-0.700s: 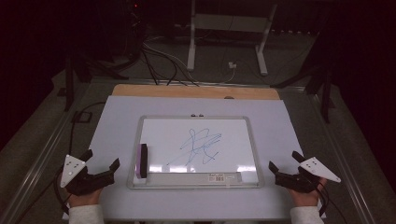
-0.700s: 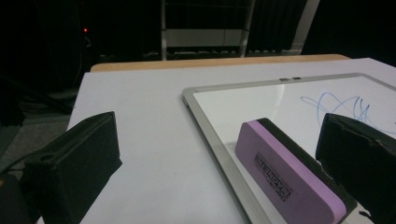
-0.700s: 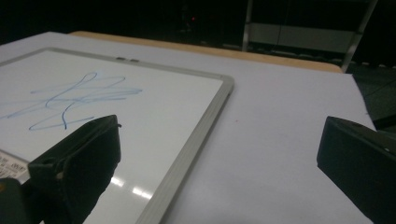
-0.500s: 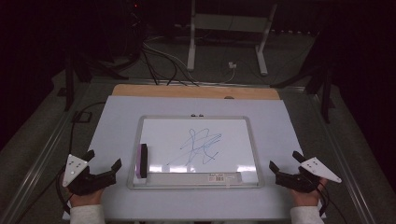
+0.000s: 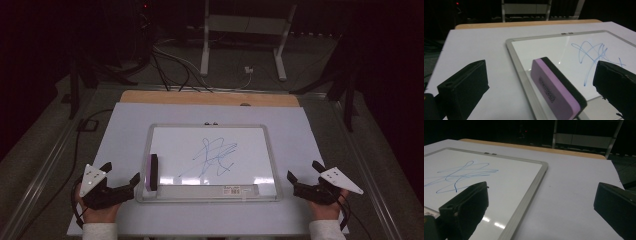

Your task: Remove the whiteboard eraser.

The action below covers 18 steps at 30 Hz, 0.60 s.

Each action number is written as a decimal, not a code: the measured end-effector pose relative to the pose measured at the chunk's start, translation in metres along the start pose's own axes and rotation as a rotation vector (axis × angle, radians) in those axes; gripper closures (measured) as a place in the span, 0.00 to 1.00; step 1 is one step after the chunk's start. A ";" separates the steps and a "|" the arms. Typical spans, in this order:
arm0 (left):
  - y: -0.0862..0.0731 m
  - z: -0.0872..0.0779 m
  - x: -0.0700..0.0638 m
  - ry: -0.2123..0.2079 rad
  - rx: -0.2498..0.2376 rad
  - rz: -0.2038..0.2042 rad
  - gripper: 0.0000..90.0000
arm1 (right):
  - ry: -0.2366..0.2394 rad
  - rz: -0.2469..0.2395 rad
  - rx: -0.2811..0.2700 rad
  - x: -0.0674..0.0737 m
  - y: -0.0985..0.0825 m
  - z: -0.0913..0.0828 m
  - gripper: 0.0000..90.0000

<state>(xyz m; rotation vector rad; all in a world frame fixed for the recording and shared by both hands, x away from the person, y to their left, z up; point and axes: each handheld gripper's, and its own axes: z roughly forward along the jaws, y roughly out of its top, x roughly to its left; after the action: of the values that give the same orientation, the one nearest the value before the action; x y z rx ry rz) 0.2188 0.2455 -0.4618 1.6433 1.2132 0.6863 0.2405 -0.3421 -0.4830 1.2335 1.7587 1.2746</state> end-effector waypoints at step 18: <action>0.004 0.025 -0.023 -0.048 0.090 0.042 0.01 | -0.008 0.007 0.003 -0.001 0.000 0.000 0.00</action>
<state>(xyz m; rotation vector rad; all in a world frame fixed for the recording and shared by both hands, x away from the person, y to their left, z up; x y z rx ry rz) 0.2333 0.2152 -0.4659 1.7547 1.1931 0.6227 0.2411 -0.3434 -0.4833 1.2459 1.7524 1.2698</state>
